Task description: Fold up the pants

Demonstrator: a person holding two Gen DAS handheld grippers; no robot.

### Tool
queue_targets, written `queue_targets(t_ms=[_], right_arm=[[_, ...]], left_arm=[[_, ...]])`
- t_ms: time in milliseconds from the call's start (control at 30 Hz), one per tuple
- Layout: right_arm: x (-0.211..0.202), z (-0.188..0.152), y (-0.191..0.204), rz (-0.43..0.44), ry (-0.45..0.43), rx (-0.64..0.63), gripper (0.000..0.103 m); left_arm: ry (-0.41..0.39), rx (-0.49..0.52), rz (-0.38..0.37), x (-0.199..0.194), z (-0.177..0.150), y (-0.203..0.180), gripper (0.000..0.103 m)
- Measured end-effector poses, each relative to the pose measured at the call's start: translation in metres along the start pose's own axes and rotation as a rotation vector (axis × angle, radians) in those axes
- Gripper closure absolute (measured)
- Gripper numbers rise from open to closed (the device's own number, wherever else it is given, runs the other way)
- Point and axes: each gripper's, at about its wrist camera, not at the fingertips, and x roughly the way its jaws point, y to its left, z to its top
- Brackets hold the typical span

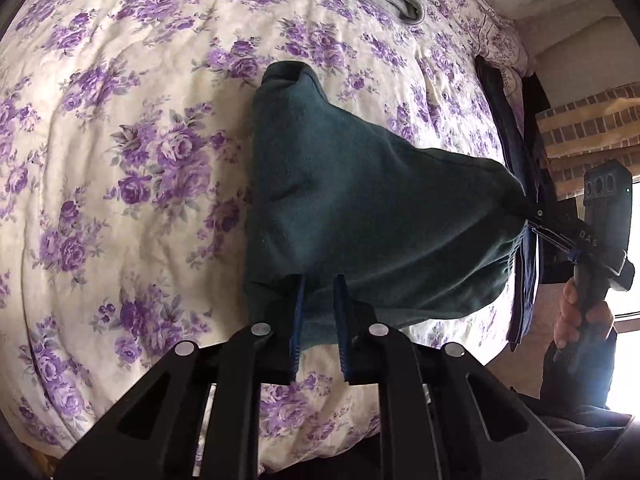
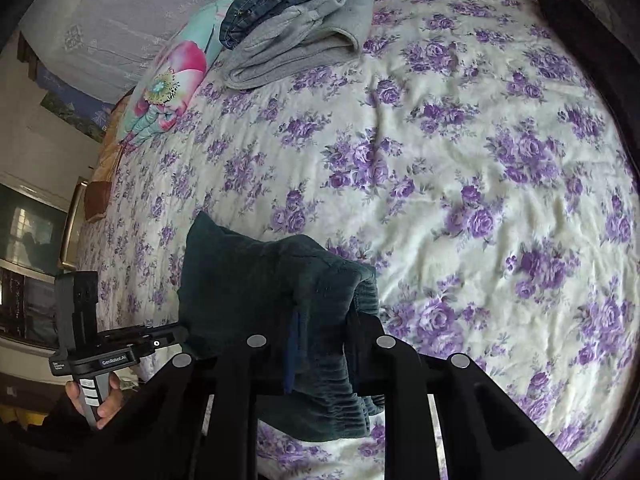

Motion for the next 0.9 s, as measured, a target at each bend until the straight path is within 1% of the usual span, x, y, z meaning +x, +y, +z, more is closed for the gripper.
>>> queue_targets(t_ms=[67, 100, 133, 167, 200, 233, 267, 300, 333, 367, 433, 467, 533, 567, 600, 633, 700, 733, 800, 833, 867, 900], right_arm=[[0.024, 0.003, -0.014, -0.043, 0.053, 0.014, 0.083], [0.038, 0.003, -0.022, -0.059, 0.087, 0.020, 0.080], [0.049, 0.003, -0.029, -0.060, 0.113, 0.029, 0.075], [0.050, 0.005, -0.032, -0.060, 0.122, 0.034, 0.074], [0.046, 0.010, -0.030, -0.075, 0.135, 0.021, 0.069], [0.038, 0.015, -0.023, -0.110, 0.138, -0.015, 0.068], [0.028, 0.021, -0.013, -0.166, 0.121, -0.070, 0.067], [0.018, 0.027, -0.002, -0.215, 0.100, -0.127, 0.062], [0.009, 0.035, 0.011, -0.243, 0.078, -0.179, 0.057], [0.004, 0.043, 0.024, -0.233, 0.063, -0.213, 0.056], [0.005, 0.055, 0.058, -0.148, 0.064, -0.284, 0.056], [0.012, 0.060, 0.077, -0.099, 0.078, -0.324, 0.056], [0.041, 0.063, 0.116, -0.010, 0.118, -0.402, 0.057], [0.058, 0.062, 0.134, 0.027, 0.139, -0.436, 0.058], [0.077, 0.061, 0.149, 0.044, 0.165, -0.470, 0.060], [0.096, 0.060, 0.161, 0.035, 0.191, -0.499, 0.060], [0.125, 0.058, 0.176, -0.034, 0.222, -0.561, 0.060], [0.134, 0.057, 0.178, -0.057, 0.237, -0.577, 0.060], [0.151, 0.059, 0.175, -0.064, 0.282, -0.567, 0.060], [0.156, 0.059, 0.175, -0.053, 0.298, -0.555, 0.081], [0.160, 0.059, 0.174, -0.026, 0.315, -0.547, 0.095], [0.160, 0.059, 0.176, -0.018, 0.315, -0.540, 0.095]], left_arm=[[0.027, -0.017, -0.009, 0.010, 0.000, 0.005, 0.090], [0.033, -0.021, -0.014, 0.015, 0.000, 0.005, 0.090], [0.036, -0.024, -0.017, 0.018, 0.000, 0.007, 0.092], [0.035, -0.030, -0.019, 0.018, 0.000, 0.007, 0.093], [0.029, -0.030, -0.020, 0.016, -0.001, 0.007, 0.093], [0.023, -0.027, -0.017, 0.013, -0.002, 0.006, 0.093], [0.016, -0.021, -0.012, 0.010, -0.004, 0.006, 0.093], [0.011, -0.017, -0.008, 0.008, -0.005, 0.006, 0.093], [0.009, -0.014, -0.007, 0.008, -0.007, 0.006, 0.093], [0.012, -0.015, -0.009, 0.008, -0.007, 0.007, 0.093], [0.017, -0.025, -0.019, 0.010, -0.009, 0.010, 0.093], [0.015, -0.028, -0.023, 0.010, -0.009, 0.011, 0.093], [0.011, -0.028, -0.022, 0.008, -0.009, 0.011, 0.093], [0.009, -0.028, -0.020, 0.008, -0.010, 0.011, 0.093], [0.009, -0.026, -0.018, 0.008, -0.010, 0.011, 0.093], [0.008, -0.024, -0.016, 0.008, -0.010, 0.010, 0.093], [0.006, -0.016, -0.010, 0.008, -0.010, 0.009, 0.093], [0.004, -0.010, -0.007, 0.008, -0.010, 0.008, 0.093], [0.001, -0.005, -0.007, 0.009, -0.011, 0.009, 0.093], [-0.001, -0.006, -0.011, 0.010, -0.011, 0.009, 0.093], [-0.002, -0.010, -0.015, 0.010, -0.011, 0.011, 0.093], [-0.004, -0.018, -0.018, 0.011, -0.012, 0.011, 0.093]])
